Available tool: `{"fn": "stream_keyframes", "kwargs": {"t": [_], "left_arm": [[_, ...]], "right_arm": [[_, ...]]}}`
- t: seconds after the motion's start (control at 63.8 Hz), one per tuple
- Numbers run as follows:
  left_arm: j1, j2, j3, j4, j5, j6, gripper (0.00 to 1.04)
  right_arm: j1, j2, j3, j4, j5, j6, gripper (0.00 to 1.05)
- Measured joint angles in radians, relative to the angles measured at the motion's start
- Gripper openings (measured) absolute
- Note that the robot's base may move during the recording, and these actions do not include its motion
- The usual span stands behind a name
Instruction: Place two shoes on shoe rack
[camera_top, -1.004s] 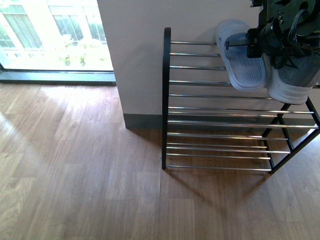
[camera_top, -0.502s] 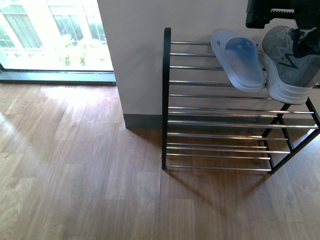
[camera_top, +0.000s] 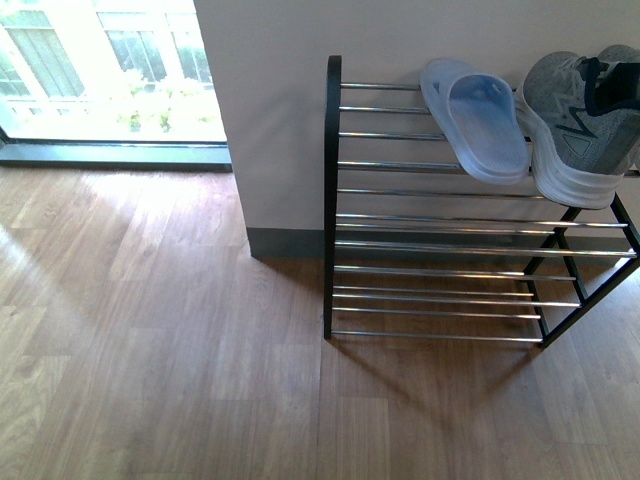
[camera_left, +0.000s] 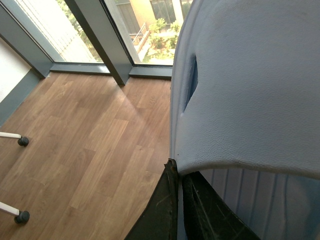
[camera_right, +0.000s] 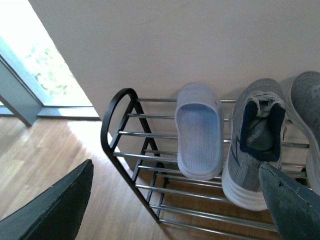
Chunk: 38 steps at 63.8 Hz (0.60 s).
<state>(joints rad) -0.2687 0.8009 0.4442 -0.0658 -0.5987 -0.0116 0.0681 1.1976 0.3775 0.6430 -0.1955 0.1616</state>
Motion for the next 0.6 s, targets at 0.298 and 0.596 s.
{"fn": "stream_keyframes", "kwargs": {"t": [0.298,0.596], "left_arm": [[0.0,0.0,0.0,0.0,0.0,0.0,0.02],[0.0,0.0,0.0,0.0,0.001,0.0,0.02]], "right_arm": [[0.014,-0.031,-0.109,0.232,0.248,-0.093,0.76],[-0.057,-0.19,-0.23,0.204,0.2,-0.149,0.28]]}}
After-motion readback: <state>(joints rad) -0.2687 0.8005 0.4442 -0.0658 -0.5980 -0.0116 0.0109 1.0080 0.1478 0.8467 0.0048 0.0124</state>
